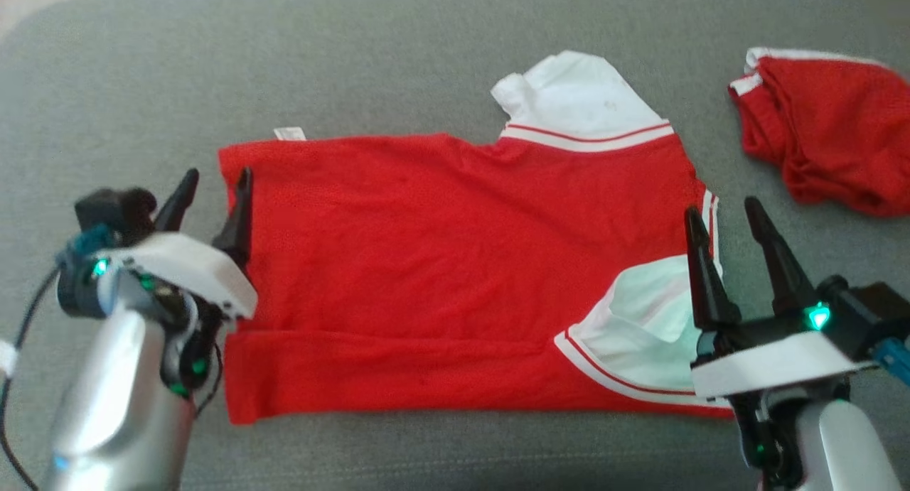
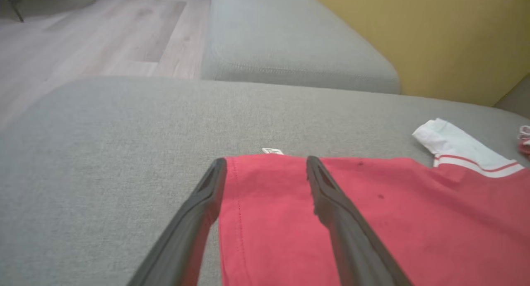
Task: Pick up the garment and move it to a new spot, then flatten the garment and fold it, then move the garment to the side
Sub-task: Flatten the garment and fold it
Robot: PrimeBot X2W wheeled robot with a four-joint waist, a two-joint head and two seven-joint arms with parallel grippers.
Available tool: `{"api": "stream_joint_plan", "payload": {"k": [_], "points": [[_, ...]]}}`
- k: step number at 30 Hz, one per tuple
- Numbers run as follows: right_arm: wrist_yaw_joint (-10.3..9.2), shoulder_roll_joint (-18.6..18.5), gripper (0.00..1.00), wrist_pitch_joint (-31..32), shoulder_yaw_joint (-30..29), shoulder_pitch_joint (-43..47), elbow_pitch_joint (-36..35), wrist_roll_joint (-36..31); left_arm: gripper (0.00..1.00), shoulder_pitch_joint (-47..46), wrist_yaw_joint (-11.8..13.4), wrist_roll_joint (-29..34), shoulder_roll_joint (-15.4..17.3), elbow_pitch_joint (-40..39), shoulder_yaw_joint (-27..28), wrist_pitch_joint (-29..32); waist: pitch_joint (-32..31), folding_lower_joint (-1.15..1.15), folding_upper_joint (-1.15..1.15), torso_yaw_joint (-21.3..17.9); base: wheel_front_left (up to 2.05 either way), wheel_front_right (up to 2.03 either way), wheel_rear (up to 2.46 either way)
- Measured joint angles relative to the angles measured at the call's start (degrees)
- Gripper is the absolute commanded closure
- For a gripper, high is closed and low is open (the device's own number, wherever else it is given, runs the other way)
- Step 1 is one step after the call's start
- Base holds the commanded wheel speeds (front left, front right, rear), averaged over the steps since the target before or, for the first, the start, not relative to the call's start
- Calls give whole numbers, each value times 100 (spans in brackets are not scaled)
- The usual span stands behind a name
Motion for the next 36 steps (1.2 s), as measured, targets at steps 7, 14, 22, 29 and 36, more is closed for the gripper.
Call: {"api": "stream_joint_plan", "payload": {"k": [7, 14, 22, 29, 36], "points": [[0, -7, 0, -137, 202, -230, 178, 111, 0, -1026, -343, -331, 30, 1680, 131, 196, 449, 0, 0, -262, 0, 0, 0], [0, -12, 0, -286, 272, -388, 380, 216, 0, -1677, -526, -509, 97, 2802, 165, 143, 716, 0, 0, -456, 0, 0, 0], [0, -13, 0, -363, 181, -556, 460, 223, 100, -2121, -691, -820, 112, 3362, 108, 131, 824, 0, 0, -484, 0, 0, 0], [0, -16, 0, -368, -133, -832, 749, 247, 100, -2226, -697, -880, 121, 3488, -156, -145, 837, 0, 0, -379, 0, 0, 0], [0, -29, 0, -435, -487, -2177, 2036, 266, 100, -2518, -697, -1136, -133, 3504, -572, -276, 920, 0, 0, -98, 0, 0, 0]]}}
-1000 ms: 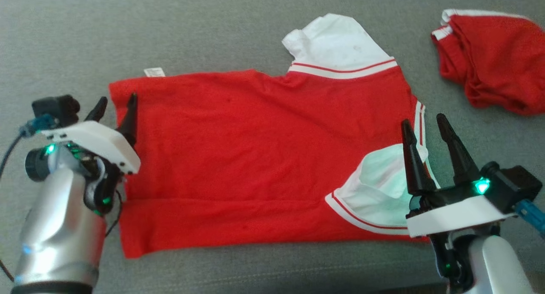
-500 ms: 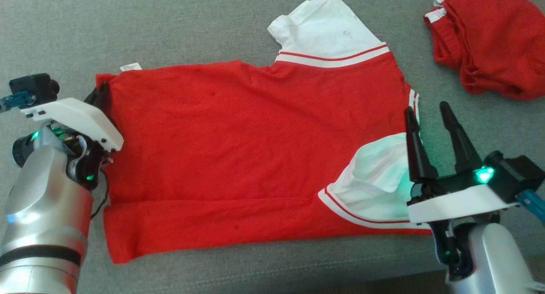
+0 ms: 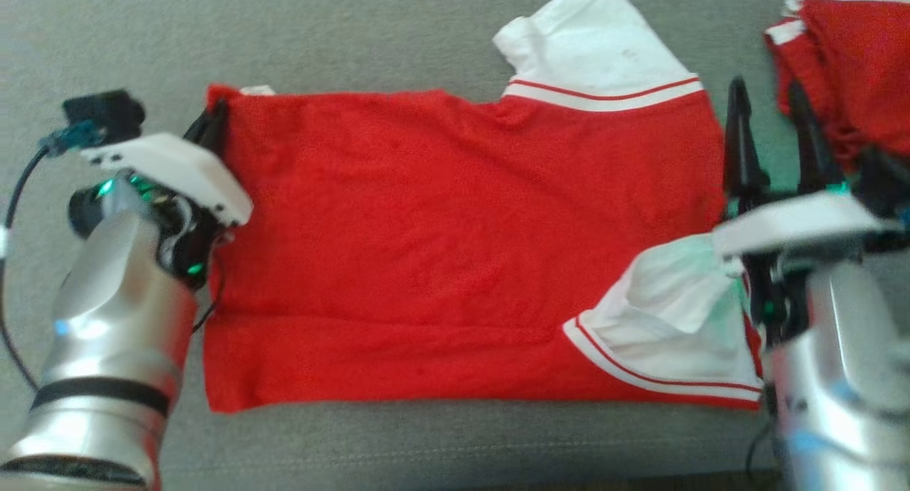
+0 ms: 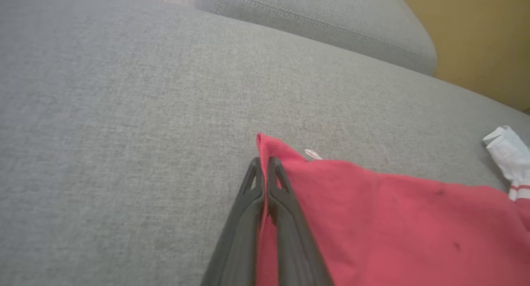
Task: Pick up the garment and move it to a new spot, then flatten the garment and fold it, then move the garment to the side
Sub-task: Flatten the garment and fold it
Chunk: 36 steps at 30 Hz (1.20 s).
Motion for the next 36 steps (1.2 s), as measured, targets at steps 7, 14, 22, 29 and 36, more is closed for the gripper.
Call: {"api": "stream_joint_plan", "payload": {"k": [7, 14, 22, 29, 36], "points": [[0, -323, 0, 141, 64, -1736, 1742, -16, 100, -484, 0, -154, -333, 83, -416, -129, 302, 0, 0, 406, 0, 0, 0], [0, -665, 0, 770, 682, -3252, 3284, -67, 100, -866, 0, -368, -553, 201, -843, -301, 602, 0, 0, 828, 0, 0, 0], [0, -822, 2, 1488, 1145, -3897, 4392, -51, 100, -988, 0, -701, -593, 348, -1211, -479, 704, 0, 0, 960, 0, 0, 0], [0, -816, 100, 1548, 1492, -4030, 4618, 301, 100, -989, 0, -948, -509, 464, -1416, -670, 657, 0, 0, 847, 0, 0, 0], [0, -814, 100, 1016, 1781, -4008, 4396, 815, 100, -1016, 0, -1078, -302, 558, -1521, -917, 571, 0, 0, 706, 0, 0, 0]]}}
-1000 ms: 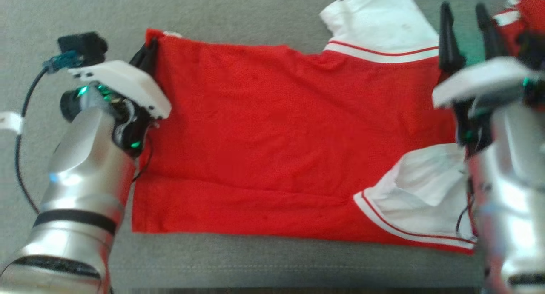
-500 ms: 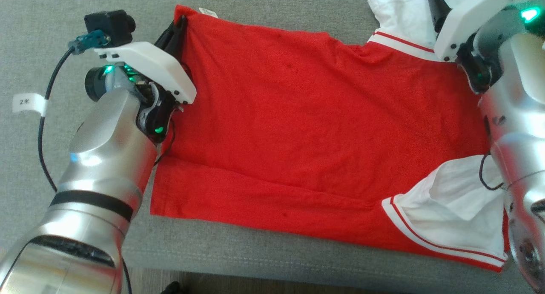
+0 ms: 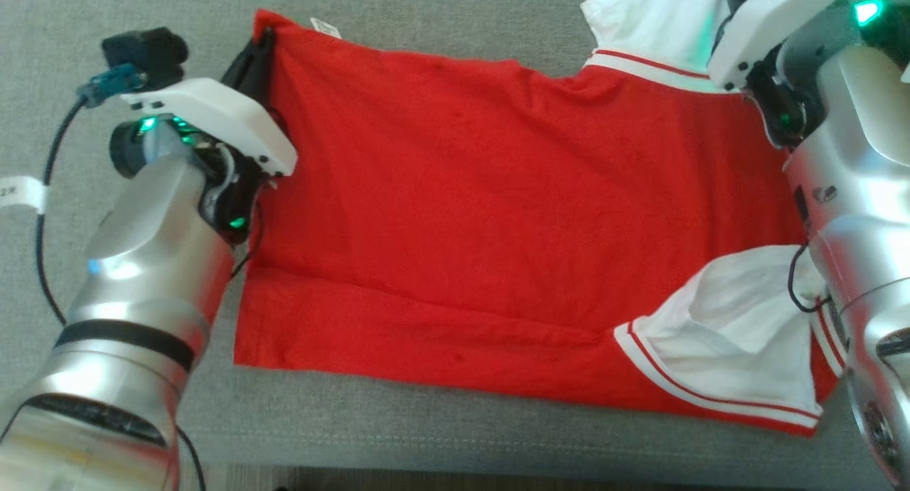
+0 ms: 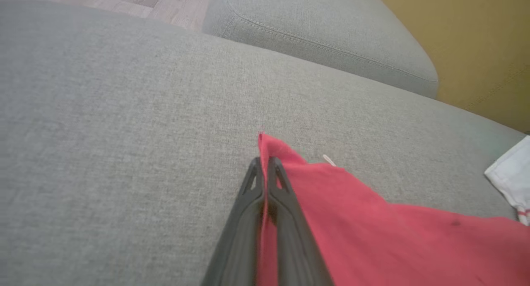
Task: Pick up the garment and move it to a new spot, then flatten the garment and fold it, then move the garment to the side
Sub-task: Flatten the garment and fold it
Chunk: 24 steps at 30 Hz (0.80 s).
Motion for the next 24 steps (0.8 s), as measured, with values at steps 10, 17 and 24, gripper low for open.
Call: {"api": "stream_joint_plan", "payload": {"k": [10, 17, 24], "points": [[0, -240, 100, -436, 472, 555, -971, 711, 100, 250, -1, -200, 339, -315, 1, -132, -315, 0, 0, -185, 0, 0, 0], [0, -523, 100, -456, 564, 1306, -1982, 1023, 100, 703, -1, -280, 630, -811, 48, -134, -514, 0, 0, -289, 0, 0, 0], [0, -766, 100, -124, 214, 2461, -3470, 1470, 100, 1349, 32, -300, 947, -1659, 402, -140, -711, 0, 0, -441, 0, 0, 0]]}}
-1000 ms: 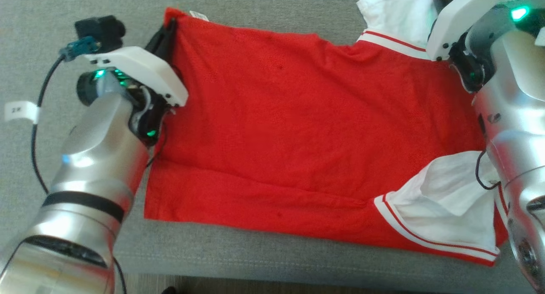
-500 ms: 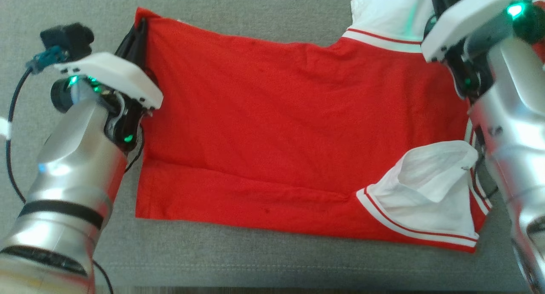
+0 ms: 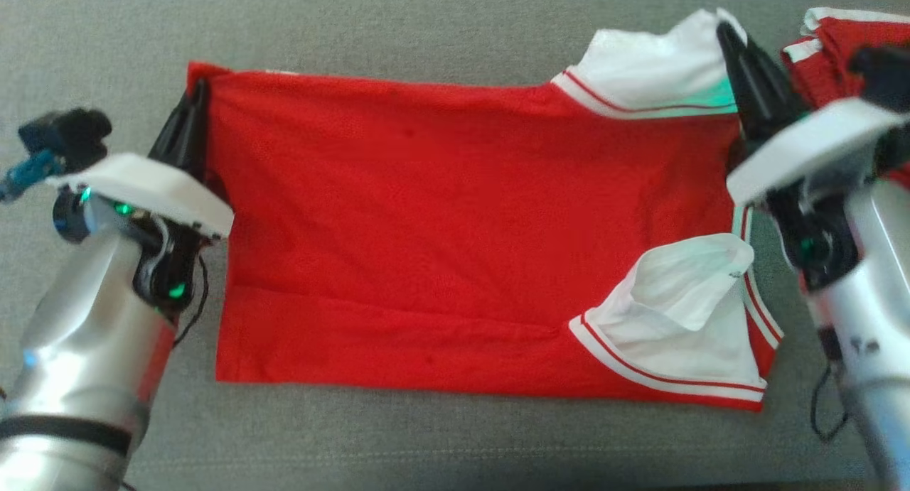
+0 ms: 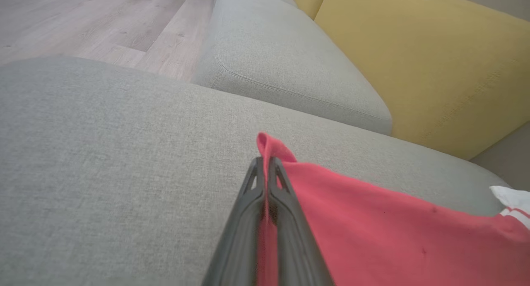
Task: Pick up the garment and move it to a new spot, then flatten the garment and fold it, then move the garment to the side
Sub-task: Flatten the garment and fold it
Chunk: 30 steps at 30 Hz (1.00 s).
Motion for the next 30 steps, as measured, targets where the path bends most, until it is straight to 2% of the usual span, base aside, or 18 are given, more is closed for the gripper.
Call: {"api": "stream_joint_plan", "payload": {"k": [3, 7, 12, 20, 26, 27, 28, 29, 30], "points": [[0, -8, 100, 287, -227, 614, -720, 204, 100, 365, 37, -94, 115, -372, 71, -1, -63, 0, 0, -59, 0, 0, 0], [0, 20, 100, 657, -550, 1520, -1624, 447, 100, 921, 213, -268, 275, -931, 185, 2, -119, 0, 0, -118, 0, 0, 0], [0, 308, 100, 915, -1025, 2540, -2384, 491, 100, 1592, 409, -556, 433, -1648, 335, 119, -172, 0, 0, -163, 0, 0, 0], [0, 928, 100, 1178, -1451, 3706, -2882, 495, 100, 2612, 765, -869, 522, -2410, 354, 318, -212, 0, 0, -242, 0, 0, 0], [0, 1013, 100, 1267, -1578, 3896, -2870, 220, 100, 2888, 891, -953, 520, -2494, 336, 402, -230, 0, 0, -260, 0, 0, 0], [0, 1037, 95, 1272, -1590, 3922, -2853, 187, 97, 2931, 893, -970, 517, -2493, 333, 419, -240, 0, 0, -252, 0, 0, 0], [0, 1046, 57, 1300, -1586, 3955, -2829, 113, 50, 2954, 923, -969, 513, -2480, 312, 420, -253, 0, 0, -239, 0, 0, 0], [0, 1049, 0, 1319, -1574, 3996, -2805, 31, 0, 2966, 942, -968, 511, -2441, 293, 420, -264, 0, 0, -230, 0, 0, 0], [0, 1059, 0, 1318, -1574, 4033, -2789, -37, 0, 2972, 945, -966, 503, -2399, 282, 417, -277, 0, 0, -219, 0, 0, 0]]}}
